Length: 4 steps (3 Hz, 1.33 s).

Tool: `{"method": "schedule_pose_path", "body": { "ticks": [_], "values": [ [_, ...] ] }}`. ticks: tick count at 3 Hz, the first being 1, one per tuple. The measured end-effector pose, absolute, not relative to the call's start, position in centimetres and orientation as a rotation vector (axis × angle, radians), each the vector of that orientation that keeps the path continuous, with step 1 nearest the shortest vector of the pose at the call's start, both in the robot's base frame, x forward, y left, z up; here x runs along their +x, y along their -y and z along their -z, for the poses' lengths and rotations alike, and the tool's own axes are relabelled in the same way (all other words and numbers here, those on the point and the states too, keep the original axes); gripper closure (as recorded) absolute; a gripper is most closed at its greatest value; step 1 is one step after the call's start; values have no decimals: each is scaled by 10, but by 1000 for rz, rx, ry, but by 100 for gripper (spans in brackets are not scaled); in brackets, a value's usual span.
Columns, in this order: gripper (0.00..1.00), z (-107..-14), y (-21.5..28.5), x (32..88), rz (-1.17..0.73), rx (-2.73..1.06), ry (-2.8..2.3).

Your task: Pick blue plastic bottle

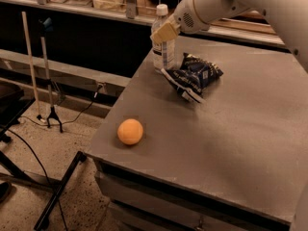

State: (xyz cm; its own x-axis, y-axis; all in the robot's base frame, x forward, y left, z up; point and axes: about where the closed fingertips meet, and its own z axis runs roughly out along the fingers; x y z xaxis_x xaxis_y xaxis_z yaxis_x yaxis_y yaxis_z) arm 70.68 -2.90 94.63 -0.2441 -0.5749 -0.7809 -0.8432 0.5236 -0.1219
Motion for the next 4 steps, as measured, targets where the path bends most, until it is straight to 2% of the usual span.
{"method": "schedule_pose_path", "body": {
  "ticks": [1,2,4],
  "values": [
    [87,-960,20,708,-458,-1176,-1929],
    [100,-993,7,706,-534,-1176,-1868],
    [100,-1026,-2,700,-575,-1168,-1803]
  ]
}}
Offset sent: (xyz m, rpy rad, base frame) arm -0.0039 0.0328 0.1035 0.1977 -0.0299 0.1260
